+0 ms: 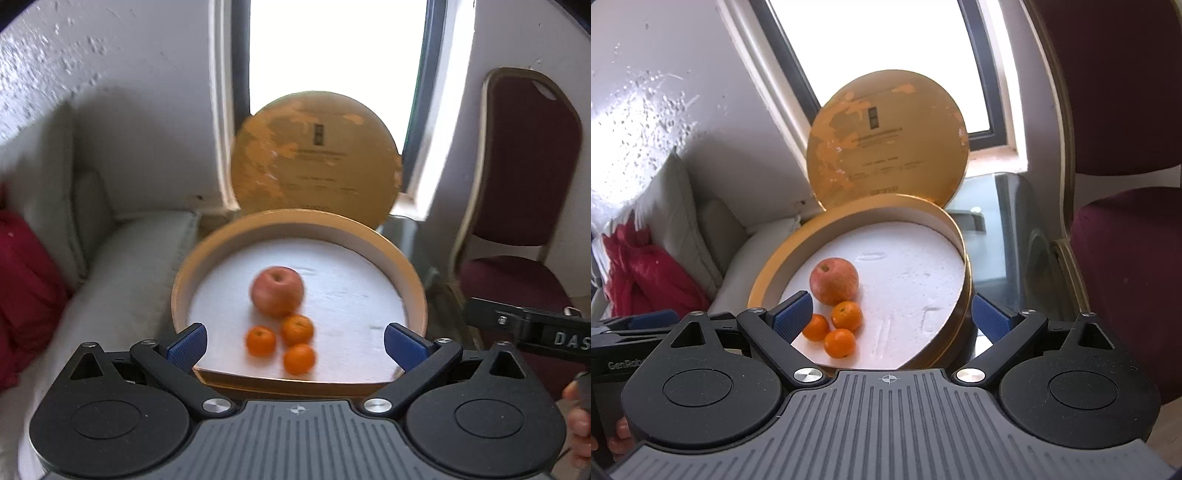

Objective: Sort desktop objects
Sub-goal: 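Withdraw the right tool and move the left tool toward the gold lid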

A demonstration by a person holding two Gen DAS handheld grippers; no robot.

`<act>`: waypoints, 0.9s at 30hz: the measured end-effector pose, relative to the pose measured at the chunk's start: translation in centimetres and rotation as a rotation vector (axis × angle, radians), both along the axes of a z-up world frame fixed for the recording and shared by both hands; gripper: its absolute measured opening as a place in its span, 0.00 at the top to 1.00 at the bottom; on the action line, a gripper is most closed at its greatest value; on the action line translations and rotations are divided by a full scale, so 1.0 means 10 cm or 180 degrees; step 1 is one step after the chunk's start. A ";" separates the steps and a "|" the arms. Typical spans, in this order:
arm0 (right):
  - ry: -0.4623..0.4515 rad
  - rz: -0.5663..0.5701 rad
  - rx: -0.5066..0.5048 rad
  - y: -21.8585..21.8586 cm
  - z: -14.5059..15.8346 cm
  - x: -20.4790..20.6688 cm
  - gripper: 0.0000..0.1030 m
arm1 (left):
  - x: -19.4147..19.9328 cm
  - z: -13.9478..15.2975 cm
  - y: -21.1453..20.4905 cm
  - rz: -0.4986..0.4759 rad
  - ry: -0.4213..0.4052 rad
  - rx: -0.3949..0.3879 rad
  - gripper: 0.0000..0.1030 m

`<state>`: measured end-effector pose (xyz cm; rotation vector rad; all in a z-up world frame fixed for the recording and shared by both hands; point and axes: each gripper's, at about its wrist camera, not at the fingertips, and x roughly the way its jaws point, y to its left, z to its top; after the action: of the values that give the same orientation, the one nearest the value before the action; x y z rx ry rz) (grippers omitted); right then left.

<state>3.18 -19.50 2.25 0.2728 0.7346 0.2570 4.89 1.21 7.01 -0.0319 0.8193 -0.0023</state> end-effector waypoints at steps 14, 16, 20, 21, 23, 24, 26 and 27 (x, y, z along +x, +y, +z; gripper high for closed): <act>0.0088 -0.0221 0.0047 -0.32 -0.06 0.11 0.06 | 0.27 -0.10 -0.34 -0.0352 0.0165 -0.0125 0.01; 0.0101 -0.0268 0.0046 -0.37 -0.08 0.13 0.06 | 0.30 -0.13 -0.37 -0.0372 0.0193 -0.0122 0.01; 0.0076 -0.0315 0.0017 -0.44 -0.05 0.18 0.06 | 0.38 -0.15 -0.35 -0.0343 0.0236 -0.0109 0.01; 0.0060 -0.0321 0.0003 -0.45 -0.04 0.19 0.06 | 0.40 -0.14 -0.34 -0.0326 0.0234 -0.0111 0.01; -0.0012 -0.0327 -0.0051 -0.45 0.05 0.22 0.06 | 0.44 -0.13 -0.29 -0.0279 0.0214 -0.0110 0.01; -0.0057 -0.0317 -0.0078 -0.46 0.11 0.24 0.06 | 0.45 -0.11 -0.25 -0.0254 0.0194 -0.0102 0.01; -0.0172 -0.0293 -0.0169 -0.48 0.25 0.29 0.06 | 0.50 -0.07 -0.15 -0.0184 0.0141 -0.0068 0.01; -0.0231 -0.0281 -0.0215 -0.48 0.32 0.31 0.06 | 0.52 -0.05 -0.10 -0.0147 0.0115 -0.0051 0.01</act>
<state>6.30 -24.32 5.44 0.2299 0.6567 0.1571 10.11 0.19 6.55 -0.0282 0.8560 -0.0518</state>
